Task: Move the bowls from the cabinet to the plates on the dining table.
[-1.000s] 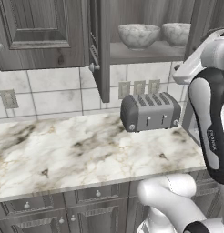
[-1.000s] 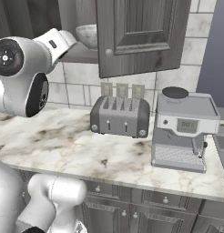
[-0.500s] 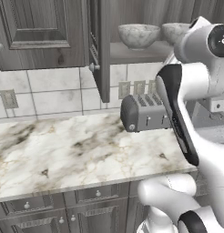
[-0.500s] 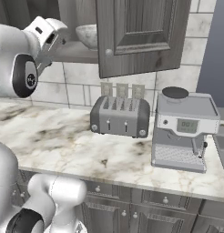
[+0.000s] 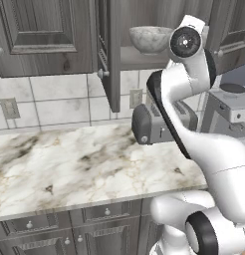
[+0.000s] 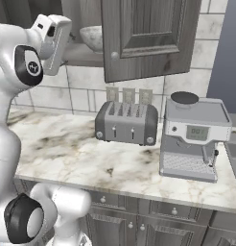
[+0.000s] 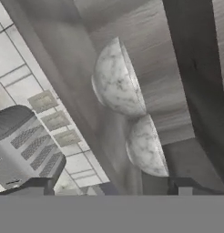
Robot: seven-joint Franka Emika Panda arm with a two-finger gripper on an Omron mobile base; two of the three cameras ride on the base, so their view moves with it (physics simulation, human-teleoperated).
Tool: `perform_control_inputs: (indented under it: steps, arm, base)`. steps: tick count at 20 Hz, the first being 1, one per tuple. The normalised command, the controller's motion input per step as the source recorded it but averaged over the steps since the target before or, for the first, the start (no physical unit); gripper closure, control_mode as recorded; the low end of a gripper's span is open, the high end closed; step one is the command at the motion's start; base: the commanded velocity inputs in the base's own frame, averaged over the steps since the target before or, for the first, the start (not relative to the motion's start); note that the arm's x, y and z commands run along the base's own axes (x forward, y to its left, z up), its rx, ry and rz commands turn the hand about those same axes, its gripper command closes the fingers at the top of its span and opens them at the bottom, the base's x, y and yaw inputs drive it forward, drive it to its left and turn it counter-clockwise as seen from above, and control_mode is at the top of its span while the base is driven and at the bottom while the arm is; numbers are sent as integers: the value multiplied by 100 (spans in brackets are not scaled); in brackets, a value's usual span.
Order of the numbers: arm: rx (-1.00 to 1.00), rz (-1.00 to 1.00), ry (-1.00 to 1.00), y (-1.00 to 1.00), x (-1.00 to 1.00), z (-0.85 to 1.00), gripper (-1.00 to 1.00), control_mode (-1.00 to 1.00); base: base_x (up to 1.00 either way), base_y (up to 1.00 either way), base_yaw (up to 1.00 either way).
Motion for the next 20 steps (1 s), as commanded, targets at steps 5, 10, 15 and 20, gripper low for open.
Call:
perform_control_inputs:
  steps: [5, 10, 15, 20]
  arm:
    - [-22, -20, 5, 0, 57, 0, -100, -100]
    - [-15, -26, 3, -8, 28, 2, -100, -100]
    - [-3, -28, 3, -22, 0, 10, -100, -100]
    - [0, -21, 0, -25, 0, 20, -100, -100]
  base:
    - [0, 0, 0]
    - [0, 0, 0]
    - [0, 0, 0]
    - [0, 0, 0]
